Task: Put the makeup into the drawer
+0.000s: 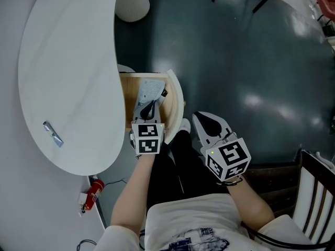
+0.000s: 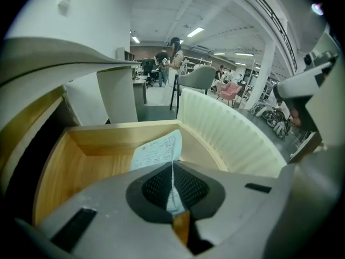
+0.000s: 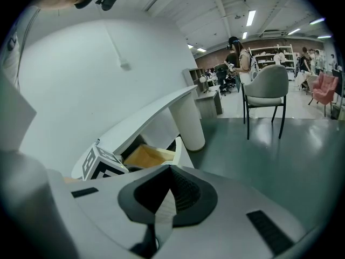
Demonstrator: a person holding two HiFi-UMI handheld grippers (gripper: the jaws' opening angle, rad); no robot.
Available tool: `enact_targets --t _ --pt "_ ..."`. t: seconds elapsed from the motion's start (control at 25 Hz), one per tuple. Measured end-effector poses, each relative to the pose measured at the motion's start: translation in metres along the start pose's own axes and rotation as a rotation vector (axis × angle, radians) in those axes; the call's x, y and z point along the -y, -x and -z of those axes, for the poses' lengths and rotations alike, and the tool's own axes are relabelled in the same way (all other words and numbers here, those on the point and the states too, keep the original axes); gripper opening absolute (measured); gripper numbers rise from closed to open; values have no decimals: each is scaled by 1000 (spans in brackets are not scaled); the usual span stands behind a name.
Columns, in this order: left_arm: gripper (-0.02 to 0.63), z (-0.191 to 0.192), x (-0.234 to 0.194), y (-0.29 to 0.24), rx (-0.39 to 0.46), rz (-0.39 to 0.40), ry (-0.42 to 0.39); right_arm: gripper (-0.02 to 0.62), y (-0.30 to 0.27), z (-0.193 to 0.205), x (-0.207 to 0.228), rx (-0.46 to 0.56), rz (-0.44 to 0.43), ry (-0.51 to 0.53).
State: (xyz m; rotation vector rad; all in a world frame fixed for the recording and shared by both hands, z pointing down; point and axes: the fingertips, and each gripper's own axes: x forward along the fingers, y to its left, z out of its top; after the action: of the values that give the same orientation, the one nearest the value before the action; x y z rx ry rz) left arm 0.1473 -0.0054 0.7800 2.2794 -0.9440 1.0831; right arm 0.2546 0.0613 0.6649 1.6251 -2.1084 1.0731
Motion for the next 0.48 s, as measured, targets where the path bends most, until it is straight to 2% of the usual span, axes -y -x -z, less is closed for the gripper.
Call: enact_targets --t 0.32,0.48 --pt "50 12 -3 -15 -54 17 25 20 -4 4 3 -11 -6 0" --pt "50 15 -2 -21 -76 14 -2 20 -6 6 7 -19 -11 3"
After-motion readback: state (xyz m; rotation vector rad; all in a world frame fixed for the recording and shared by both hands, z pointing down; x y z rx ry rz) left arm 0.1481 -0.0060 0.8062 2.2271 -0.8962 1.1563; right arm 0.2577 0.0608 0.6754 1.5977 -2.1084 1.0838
